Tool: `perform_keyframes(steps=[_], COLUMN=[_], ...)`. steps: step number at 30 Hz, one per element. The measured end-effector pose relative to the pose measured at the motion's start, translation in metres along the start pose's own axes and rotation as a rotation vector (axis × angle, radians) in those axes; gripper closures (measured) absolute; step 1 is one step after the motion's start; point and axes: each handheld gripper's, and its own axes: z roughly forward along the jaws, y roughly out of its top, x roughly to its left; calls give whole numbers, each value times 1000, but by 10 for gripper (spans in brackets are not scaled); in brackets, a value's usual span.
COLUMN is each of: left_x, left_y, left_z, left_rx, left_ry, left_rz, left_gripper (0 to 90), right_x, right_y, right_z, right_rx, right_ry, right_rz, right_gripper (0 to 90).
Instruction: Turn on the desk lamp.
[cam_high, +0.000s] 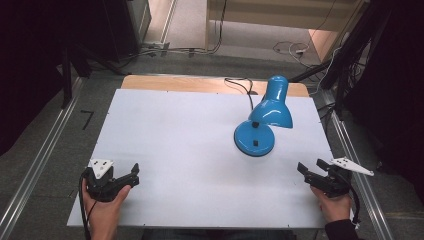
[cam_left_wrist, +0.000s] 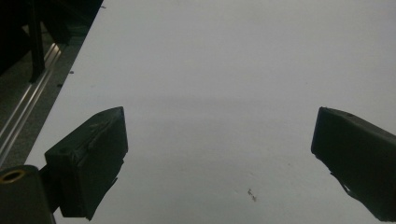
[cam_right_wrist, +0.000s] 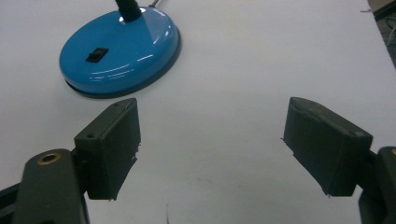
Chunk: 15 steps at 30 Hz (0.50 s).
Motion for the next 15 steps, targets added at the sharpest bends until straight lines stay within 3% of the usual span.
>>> perform_keyframes(steps=[11,15], left_x=[1,1], left_y=[0,0], left_z=[-1,-1], left_rx=[-4,-2], left_ry=[-4,-5], left_rz=[-9,-12], left_gripper=[48,48], right_x=[24,37], right_y=[7,14], right_z=[21,26], right_rx=[31,39], right_ry=[36,52], right_rz=[-43,-80], right_gripper=[175,176])
